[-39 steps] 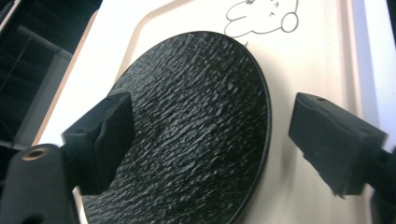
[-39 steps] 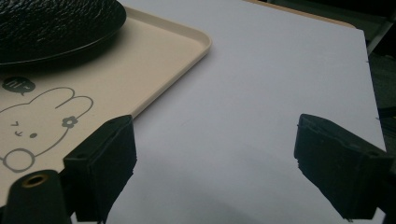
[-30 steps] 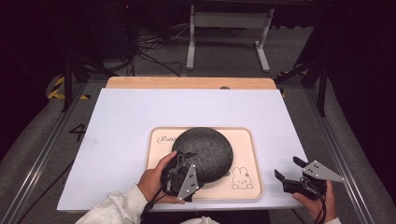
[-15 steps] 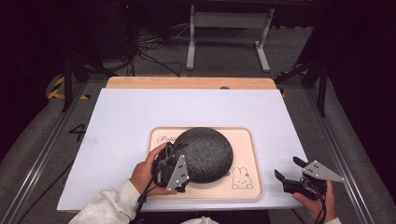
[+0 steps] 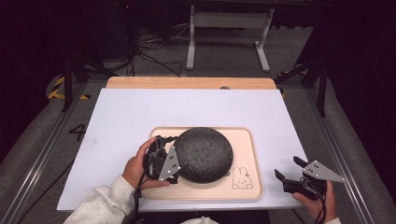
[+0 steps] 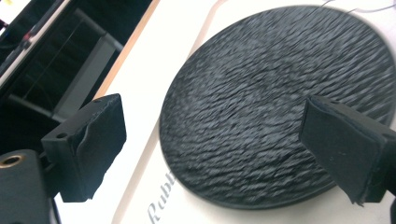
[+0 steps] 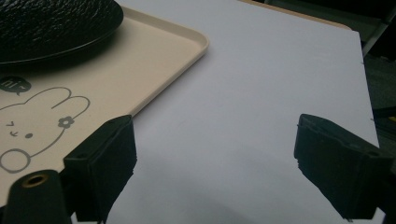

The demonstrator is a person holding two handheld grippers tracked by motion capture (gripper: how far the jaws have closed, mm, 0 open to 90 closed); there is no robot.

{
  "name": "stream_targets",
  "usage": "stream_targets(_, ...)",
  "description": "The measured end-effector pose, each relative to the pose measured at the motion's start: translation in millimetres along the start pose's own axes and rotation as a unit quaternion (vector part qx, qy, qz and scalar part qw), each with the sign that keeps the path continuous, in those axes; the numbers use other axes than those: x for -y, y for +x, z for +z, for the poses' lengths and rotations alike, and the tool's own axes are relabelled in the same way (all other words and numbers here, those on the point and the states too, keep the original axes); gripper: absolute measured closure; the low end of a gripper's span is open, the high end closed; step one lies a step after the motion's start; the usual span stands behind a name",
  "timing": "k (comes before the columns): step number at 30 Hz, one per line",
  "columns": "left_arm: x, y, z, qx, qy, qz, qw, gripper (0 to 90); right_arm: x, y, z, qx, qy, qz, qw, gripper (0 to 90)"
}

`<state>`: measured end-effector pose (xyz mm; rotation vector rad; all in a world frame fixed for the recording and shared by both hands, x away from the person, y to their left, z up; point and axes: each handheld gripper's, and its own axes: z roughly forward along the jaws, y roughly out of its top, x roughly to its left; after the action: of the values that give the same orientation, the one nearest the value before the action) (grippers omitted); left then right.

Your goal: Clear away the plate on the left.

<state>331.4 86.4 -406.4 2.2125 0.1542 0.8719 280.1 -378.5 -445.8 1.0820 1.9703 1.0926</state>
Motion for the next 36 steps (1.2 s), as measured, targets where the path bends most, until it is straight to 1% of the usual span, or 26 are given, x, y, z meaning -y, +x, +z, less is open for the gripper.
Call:
stream_targets(7, 17.9, 12.9, 0.7, 0.002, 0.015, -0.029, 0.9995, 8.2, -0.2, 0.5, -0.3, 0.001, -0.001, -0.001, 1.0, 13.6)
stream_targets(9, 23.1, 16.4, 0.2, 0.003, 0.021, -0.04, 0.999, 8.2, -0.2, 0.2, -0.2, 0.001, -0.002, -0.001, 1.0, 13.7)
stream_targets(14, 36.2, 23.5, -4.1, 0.004, 0.032, -0.058, 0.9978, 8.1, 0.0, 0.3, 0.1, 0.001, -0.001, -0.001, 1.0, 13.6)
stream_targets(15, 38.7, 24.9, -5.0, 0.009, 0.032, -0.06, 0.9976, 8.3, 0.2, 0.3, 0.5, 0.001, 0.0, -0.001, 1.0, 13.6)
stream_targets(20, 50.4, 28.8, -11.8, 0.005, 0.044, -0.069, 0.9967, 8.8, 0.2, 1.3, 1.4, 0.001, 0.002, -0.006, 1.0, 13.6)
stream_targets(21, 50.4, 28.8, -11.8, 0.005, 0.044, -0.069, 0.9967, 8.8, 0.2, 1.3, 1.4, 0.001, 0.002, -0.006, 1.0, 13.6)
stream_targets(22, 54.8, 29.6, -13.9, 0.004, 0.049, -0.075, 0.996, 8.8, 0.2, 1.0, 1.2, 0.002, 0.002, -0.004, 1.0, 13.6)
stream_targets(24, 59.9, 30.2, -16.2, 0.003, 0.054, -0.08, 0.9953, 8.8, 0.3, 0.2, 1.2, 0.003, 0.002, -0.003, 1.0, 13.6)
stream_targets(25, 61.2, 30.9, -17.1, 0.001, 0.058, -0.077, 0.9954, 8.8, 0.2, 0.1, 1.3, 0.002, 0.001, -0.002, 1.0, 13.6)
stream_targets(28, 66.3, 31.4, -21.6, -0.003, 0.063, -0.08, 0.9948, 8.6, -0.1, 0.2, 1.9, 0.002, 0.002, -0.004, 1.0, 13.6)
stream_targets(36, 85.6, 33.9, -34.3, -0.013, 0.082, -0.1, 0.9916, 8.2, -1.3, -0.3, 3.3, 0.004, 0.003, -0.007, 1.0, 13.6)
